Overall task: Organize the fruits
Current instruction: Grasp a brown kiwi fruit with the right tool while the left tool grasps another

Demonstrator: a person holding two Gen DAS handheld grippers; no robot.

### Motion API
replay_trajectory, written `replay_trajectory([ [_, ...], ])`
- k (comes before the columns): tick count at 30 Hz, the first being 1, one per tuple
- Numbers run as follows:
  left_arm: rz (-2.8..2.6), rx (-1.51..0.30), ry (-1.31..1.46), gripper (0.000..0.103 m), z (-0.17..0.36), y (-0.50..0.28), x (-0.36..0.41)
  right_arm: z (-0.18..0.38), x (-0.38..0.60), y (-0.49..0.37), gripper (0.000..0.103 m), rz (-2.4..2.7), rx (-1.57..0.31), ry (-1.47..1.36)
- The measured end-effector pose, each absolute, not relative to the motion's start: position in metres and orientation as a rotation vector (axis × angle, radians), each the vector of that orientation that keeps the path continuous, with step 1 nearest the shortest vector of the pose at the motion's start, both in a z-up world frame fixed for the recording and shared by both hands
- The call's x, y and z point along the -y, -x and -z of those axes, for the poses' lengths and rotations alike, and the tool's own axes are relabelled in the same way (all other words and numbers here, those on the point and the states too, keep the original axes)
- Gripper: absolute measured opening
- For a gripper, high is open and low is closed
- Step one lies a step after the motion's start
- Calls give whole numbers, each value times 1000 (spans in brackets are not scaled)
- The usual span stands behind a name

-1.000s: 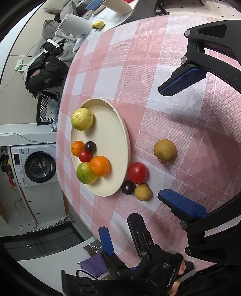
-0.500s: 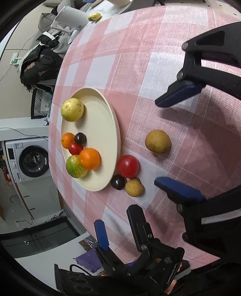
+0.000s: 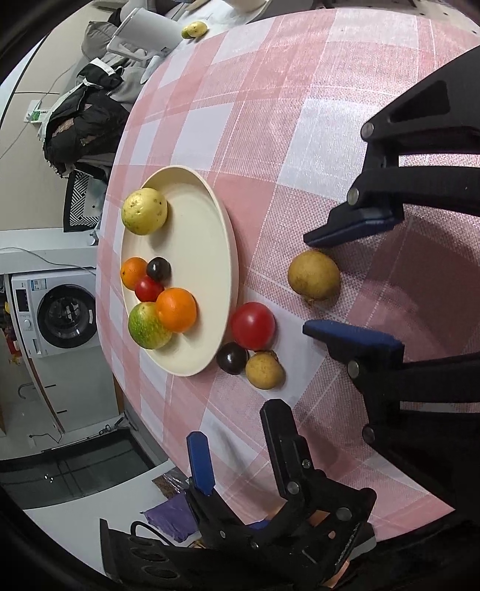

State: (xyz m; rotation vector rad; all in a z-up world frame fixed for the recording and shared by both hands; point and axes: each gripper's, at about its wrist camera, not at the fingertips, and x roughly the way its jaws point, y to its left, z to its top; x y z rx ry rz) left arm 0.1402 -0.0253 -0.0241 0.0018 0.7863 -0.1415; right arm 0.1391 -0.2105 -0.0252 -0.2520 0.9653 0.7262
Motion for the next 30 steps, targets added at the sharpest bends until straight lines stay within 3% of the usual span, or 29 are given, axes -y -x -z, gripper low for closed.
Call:
replay_trajectory([
  [2, 150, -793, 11, 102, 25, -141, 25, 25, 211, -140, 31, -725, -961, 251],
  [9, 169, -821, 52, 101, 30, -145, 26, 18, 213, -138, 30, -727, -930, 247],
  [11, 175, -829, 56, 97, 32, -145, 27, 17, 214, -139, 30, -723, -928, 245],
  [13, 192, -845, 46, 89, 35, -147, 31, 16, 215, -139, 30, -716, -925, 241],
  [18, 240, -894, 29, 58, 44, -151, 40, 15, 219, -142, 30, -701, -921, 231],
  [20, 242, -897, 27, 52, 45, -152, 42, 14, 219, -142, 30, -700, -919, 230],
  [22, 253, -895, 40, 40, 46, -152, 41, 14, 220, -141, 30, -699, -917, 229],
  [30, 263, -896, 47, 35, 47, -155, 43, 13, 220, -141, 30, -699, -917, 229],
])
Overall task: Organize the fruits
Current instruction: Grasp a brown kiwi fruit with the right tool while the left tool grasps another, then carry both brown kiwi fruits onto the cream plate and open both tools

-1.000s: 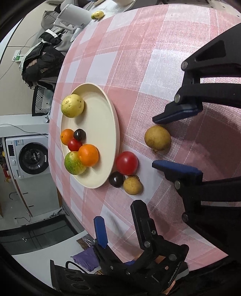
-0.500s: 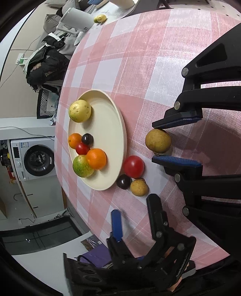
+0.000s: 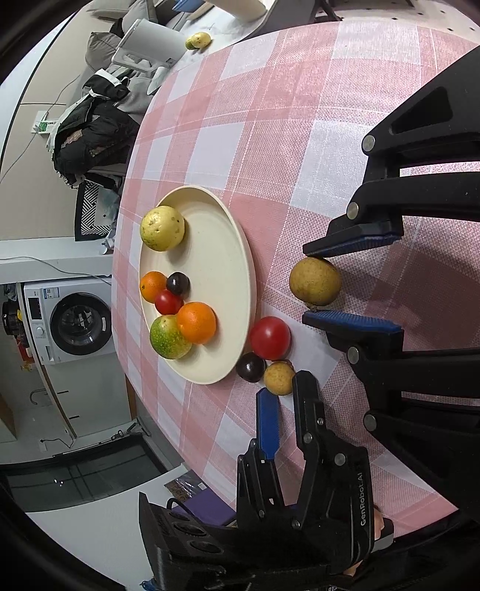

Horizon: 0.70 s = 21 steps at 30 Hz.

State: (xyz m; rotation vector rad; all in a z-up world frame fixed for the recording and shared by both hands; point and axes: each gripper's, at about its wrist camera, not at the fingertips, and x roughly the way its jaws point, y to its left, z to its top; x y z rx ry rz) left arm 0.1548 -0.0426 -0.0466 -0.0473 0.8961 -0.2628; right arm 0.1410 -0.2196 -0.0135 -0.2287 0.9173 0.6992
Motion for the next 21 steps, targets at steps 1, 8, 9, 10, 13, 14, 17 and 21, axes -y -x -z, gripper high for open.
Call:
replay_trajectory([
  [1, 267, -896, 46, 29, 47, -156, 43, 13, 220, -141, 30, -700, -917, 228],
  [8, 286, -888, 56, 22, 45, -155, 44, 14, 219, -141, 30, -699, -917, 229],
  [9, 289, -886, 55, 22, 44, -154, 44, 13, 219, -141, 30, -699, -917, 228],
  [10, 291, -884, 53, 22, 44, -154, 45, 14, 219, -141, 30, -700, -917, 228],
  [13, 295, -876, 48, 22, 42, -151, 45, 13, 220, -141, 30, -699, -915, 227],
  [14, 298, -868, 49, 22, 40, -150, 45, 13, 220, -141, 30, -699, -914, 226],
  [17, 300, -846, 49, 22, 34, -146, 45, 11, 222, -142, 30, -698, -903, 219],
  [21, 284, -806, 51, 22, 23, -141, 42, 3, 226, -140, 30, -702, -865, 189],
])
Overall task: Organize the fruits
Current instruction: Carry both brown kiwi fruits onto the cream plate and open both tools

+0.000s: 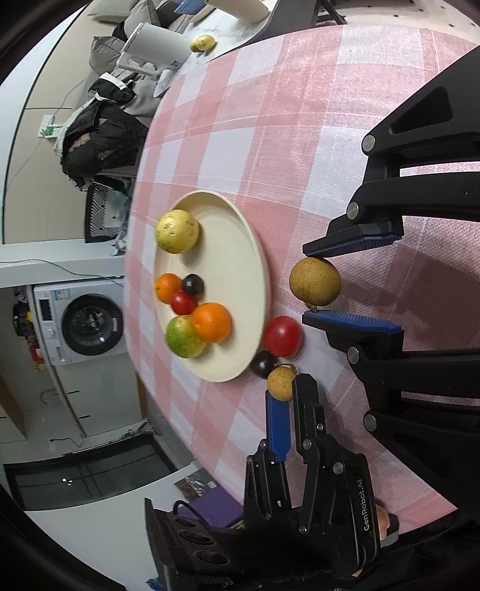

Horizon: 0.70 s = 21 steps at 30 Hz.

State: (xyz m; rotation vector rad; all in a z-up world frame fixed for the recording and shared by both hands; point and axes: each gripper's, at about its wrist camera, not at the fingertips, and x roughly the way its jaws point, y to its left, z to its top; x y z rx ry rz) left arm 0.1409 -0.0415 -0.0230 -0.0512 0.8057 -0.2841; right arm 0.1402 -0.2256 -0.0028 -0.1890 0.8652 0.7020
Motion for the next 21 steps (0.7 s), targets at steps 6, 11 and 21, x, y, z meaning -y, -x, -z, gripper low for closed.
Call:
replay_trajectory([
  [6, 246, -764, 62, 22, 12, -138, 33, -12, 231, -137, 30, -708, -793, 133],
  [11, 212, -760, 81, 22, 10, -145, 20, -16, 234, -141, 30, -680, -769, 81],
  [21, 153, -759, 80, 22, 15, -166, 8, -12, 228, -153, 30, -663, -772, 58],
])
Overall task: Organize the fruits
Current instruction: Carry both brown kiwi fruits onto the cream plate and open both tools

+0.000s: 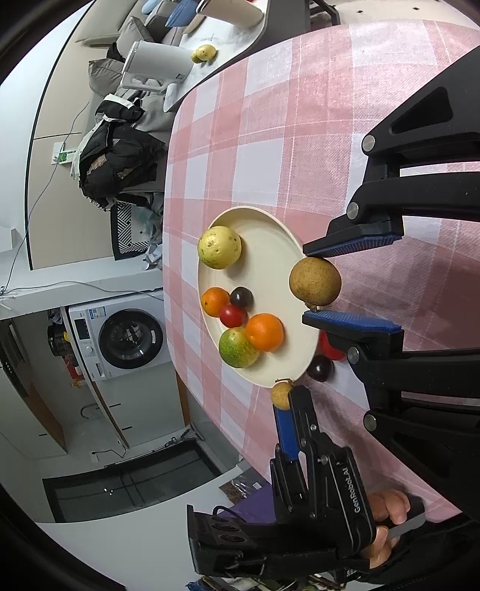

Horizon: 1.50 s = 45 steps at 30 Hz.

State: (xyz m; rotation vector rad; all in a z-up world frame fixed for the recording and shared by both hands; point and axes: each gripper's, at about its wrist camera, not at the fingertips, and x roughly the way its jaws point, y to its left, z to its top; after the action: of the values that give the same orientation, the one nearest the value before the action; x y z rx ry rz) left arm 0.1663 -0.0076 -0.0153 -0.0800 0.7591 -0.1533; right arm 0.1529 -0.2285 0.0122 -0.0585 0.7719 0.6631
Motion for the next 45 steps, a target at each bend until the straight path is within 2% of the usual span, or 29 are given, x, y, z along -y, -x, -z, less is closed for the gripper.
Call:
replay_trajectory([
  [17, 126, -773, 77, 22, 24, -204, 3, -20, 209, -181, 30, -675, -772, 52],
  [45, 122, -808, 58, 22, 35, -229, 13, 11, 199, -234, 32, -550, -854, 50],
])
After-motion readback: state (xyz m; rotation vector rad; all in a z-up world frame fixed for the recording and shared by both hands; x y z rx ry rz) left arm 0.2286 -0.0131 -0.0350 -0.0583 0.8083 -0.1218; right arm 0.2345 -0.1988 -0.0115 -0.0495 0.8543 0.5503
